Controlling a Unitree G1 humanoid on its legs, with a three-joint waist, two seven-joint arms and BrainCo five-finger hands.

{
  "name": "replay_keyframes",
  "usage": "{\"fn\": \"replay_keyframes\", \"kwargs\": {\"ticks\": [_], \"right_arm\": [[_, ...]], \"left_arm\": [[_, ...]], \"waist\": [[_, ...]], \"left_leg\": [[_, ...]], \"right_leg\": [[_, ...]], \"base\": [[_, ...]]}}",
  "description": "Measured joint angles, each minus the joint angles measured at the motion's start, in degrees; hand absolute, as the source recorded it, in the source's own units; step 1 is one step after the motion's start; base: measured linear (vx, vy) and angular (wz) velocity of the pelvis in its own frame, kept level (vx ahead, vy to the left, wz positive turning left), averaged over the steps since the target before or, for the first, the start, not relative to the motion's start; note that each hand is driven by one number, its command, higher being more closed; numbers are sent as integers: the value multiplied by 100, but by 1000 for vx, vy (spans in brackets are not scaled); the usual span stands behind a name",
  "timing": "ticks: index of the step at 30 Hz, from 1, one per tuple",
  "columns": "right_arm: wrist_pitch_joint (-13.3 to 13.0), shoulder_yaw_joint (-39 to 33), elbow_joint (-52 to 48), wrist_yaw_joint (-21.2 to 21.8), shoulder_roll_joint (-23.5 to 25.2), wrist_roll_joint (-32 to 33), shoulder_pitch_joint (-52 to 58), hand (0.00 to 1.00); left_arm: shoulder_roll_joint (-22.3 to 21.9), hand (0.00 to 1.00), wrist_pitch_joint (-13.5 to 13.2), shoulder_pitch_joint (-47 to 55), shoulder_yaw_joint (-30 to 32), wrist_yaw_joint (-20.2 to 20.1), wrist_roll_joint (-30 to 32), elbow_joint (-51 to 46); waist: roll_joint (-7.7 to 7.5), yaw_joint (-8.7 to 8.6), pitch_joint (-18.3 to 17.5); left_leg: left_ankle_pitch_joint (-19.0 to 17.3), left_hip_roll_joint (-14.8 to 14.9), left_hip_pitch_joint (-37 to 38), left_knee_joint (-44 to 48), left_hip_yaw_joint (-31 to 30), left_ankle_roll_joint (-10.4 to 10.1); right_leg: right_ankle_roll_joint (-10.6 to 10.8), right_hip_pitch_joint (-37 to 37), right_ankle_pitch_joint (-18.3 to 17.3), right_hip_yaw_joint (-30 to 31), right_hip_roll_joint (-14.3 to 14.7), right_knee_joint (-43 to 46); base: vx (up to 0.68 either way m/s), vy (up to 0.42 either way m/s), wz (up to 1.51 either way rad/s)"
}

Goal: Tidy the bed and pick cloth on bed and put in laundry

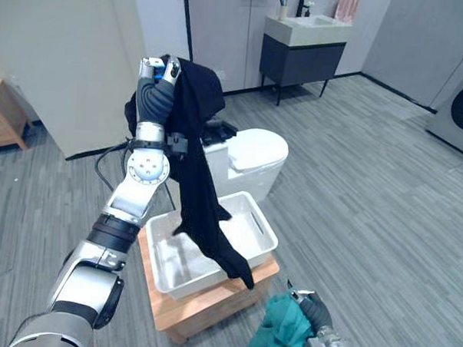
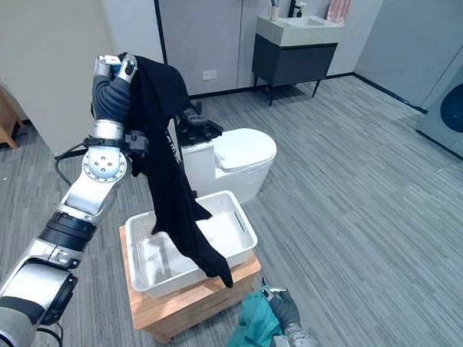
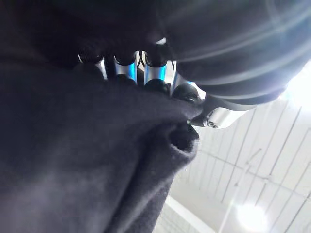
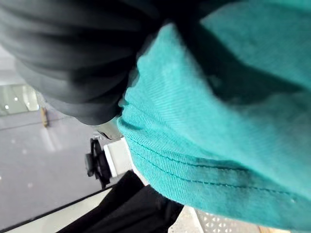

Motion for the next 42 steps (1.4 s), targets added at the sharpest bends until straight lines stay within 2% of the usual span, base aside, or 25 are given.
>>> {"fn": "replay_keyframes", "kwargs": {"ticks": [4,6,7,9,12,16,20,21,28,33,34,37,39,42], "right_arm": [[-18,7,-2,-14,-10,193,-242,100],[-87,-2,-3,-83,-25,277,-433,100],[-117,0,-2,-116,-23,320,-641,100],[-125,3,-2,-117,-15,341,-718,100],[-151,-5,-1,-117,-25,411,-727,100],[-377,-1,-10,-111,-26,427,-803,100],[-398,57,-3,-125,-20,435,-907,100],[-399,62,-3,-133,-16,435,-937,100],[-577,56,-4,-242,-17,419,-1008,100],[-621,-21,-33,-350,-17,262,-998,100],[-621,-178,-142,-360,-18,155,-980,100],[-619,-494,-357,-361,-27,68,-948,100],[-613,-924,-509,-355,-132,-76,-963,100],[-598,-1365,-739,-338,-321,-258,-954,100]], "left_arm": [[60,100,12,-493,-484,-288,146,377],[66,100,49,-536,-593,-378,215,537],[59,100,177,-513,-686,-488,359,685],[59,100,292,-499,-772,-526,396,715],[-66,100,438,-414,-908,-587,838,822],[-177,100,683,-493,-896,-543,1256,1520],[-178,100,843,-541,-885,-582,1451,2015],[-180,0,873,-540,-881,-603,1472,2049],[-365,0,933,-356,-467,-522,1484,2224],[-401,0,913,308,27,-470,1425,2062],[-387,0,876,721,183,-480,1266,1710],[-395,0,850,1326,369,-526,1132,1139],[-439,0,811,2160,582,-723,1022,440],[-686,0,787,2900,816,-863,814,-299]], "waist": [[-148,-13,476],[-150,-83,814],[-133,-182,1183],[-138,-190,1367],[-140,-224,1612],[-148,-319,1937],[-179,-310,2196],[-197,-303,2216],[-197,-273,2219],[-194,-236,2215],[-191,-111,2211],[-190,13,2168],[-135,101,1806],[-79,294,1521]], "left_leg": [[46,-61,-425,37,16,85],[128,-125,-643,62,44,187],[151,-176,-753,103,100,215],[150,-176,-827,169,177,215],[71,-131,-1106,436,235,321],[-77,-35,-1517,838,228,422],[-200,22,-1880,1074,155,457],[-200,31,-1955,1110,131,457],[-198,86,-2034,1241,-7,465],[-200,154,-1848,1291,-225,462],[-215,196,-1740,1284,-282,457],[-186,245,-1533,1223,-343,406],[-136,247,-1440,1106,-471,328],[-58,226,-1065,867,-525,214]], "right_leg": [[-12,-466,144,106,-40,85],[-20,-734,274,166,-88,73],[48,-857,349,236,-140,65],[45,-940,400,305,-146,58],[31,-1133,469,396,-146,56],[-18,-1385,616,400,-144,60],[-40,-1608,742,397,-142,54],[-31,-1658,768,393,-143,55],[0,-1624,791,296,-130,53],[0,-1269,791,79,-91,-40],[0,-1129,790,51,-55,-51],[-1,-902,788,-36,-10,-82],[-2,-755,784,-101,7,-161],[-49,-426,725,-176,27,-214]], "base": [[-146,-15,-11],[-125,10,-12],[-79,23,-18],[-58,13,-22],[-2,-7,-14],[-14,2,-1],[-65,11,6],[-49,10,8],[7,-2,8],[19,-24,21],[9,-36,20],[19,-35,24],[46,-29,25],[49,-2,18]]}}
